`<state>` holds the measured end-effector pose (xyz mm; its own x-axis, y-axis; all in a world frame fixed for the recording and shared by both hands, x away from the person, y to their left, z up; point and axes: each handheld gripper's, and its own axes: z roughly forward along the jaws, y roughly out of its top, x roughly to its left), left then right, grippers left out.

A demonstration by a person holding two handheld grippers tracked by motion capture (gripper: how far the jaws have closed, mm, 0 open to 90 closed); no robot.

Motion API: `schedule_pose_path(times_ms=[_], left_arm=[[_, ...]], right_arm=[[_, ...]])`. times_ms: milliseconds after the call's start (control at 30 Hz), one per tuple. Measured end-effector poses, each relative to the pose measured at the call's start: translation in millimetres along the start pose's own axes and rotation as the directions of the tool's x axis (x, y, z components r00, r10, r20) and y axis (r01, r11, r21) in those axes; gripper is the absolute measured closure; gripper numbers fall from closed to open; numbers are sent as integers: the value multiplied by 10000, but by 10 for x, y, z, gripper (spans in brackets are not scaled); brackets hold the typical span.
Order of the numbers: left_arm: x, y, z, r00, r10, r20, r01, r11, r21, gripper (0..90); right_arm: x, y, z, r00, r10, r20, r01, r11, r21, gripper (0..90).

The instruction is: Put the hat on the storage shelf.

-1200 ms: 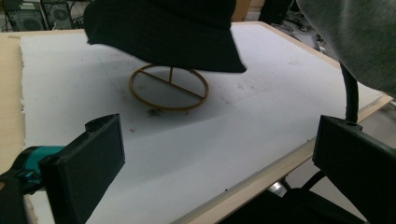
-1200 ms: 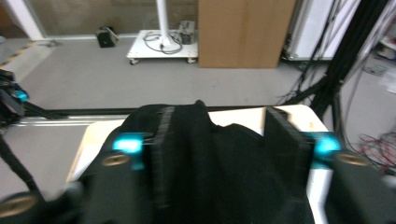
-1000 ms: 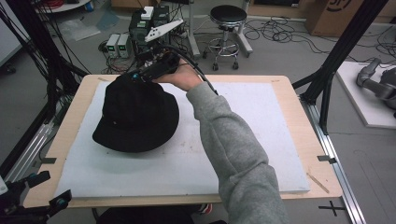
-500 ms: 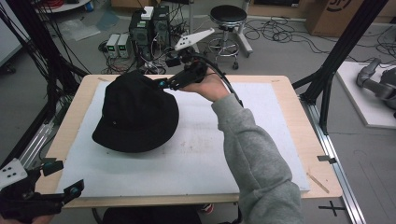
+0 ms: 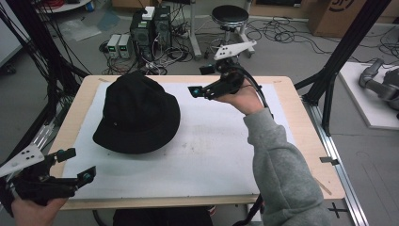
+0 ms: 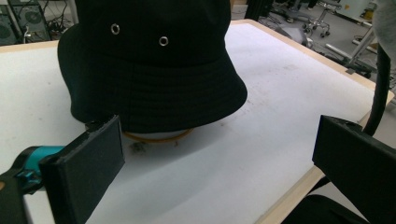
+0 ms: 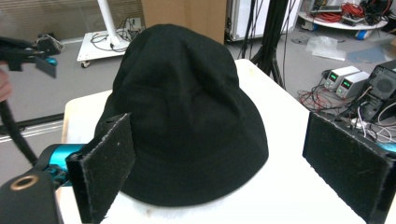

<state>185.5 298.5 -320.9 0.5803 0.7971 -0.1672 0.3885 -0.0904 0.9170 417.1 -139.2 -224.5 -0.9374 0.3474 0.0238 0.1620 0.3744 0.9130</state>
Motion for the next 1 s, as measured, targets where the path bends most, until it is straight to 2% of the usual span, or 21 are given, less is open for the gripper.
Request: schedule_pose_path(times_ms=[67, 200, 433, 600, 667, 700, 867, 1000], left_arm=[[-7, 15, 37, 10000, 29, 49, -29, 10000, 15, 26], [1, 34, 82, 10000, 41, 51, -41, 10000, 51, 26], [29, 76, 91, 10000, 91, 0, -91, 10000, -38, 26], [43, 82, 110, 10000, 11, 44, -10, 10000, -75, 26], [46, 89, 115, 10000, 46, 73, -45, 10000, -74, 26], [43, 93, 118, 10000, 34, 73, -34, 9999, -96, 26], [38, 114, 139, 9999, 85, 97, -84, 9999, -134, 26], [31, 126, 156, 9999, 107, 88, -106, 9998, -141, 25]], right_arm=[[-5, -43, -86, 9995, 168, 273, -174, 9997, 191, 96], [-4, -147, -264, 9981, 404, 467, -397, 9991, -145, 96], [67, -378, -480, 9916, 507, 1190, -494, 9987, -135, 96], [125, -600, -619, 9859, 852, 1442, -822, 9963, -263, 96], [152, -687, -674, 9817, 921, 1666, -893, 9957, -243, 96], [191, -772, -742, 9768, 1057, 1864, -1015, 9943, -317, 96], [269, -945, -889, 9702, 1251, 2077, -1112, 9908, -775, 96], [312, -1110, -973, 9581, 1363, 2521, -1200, 9896, -790, 96]])
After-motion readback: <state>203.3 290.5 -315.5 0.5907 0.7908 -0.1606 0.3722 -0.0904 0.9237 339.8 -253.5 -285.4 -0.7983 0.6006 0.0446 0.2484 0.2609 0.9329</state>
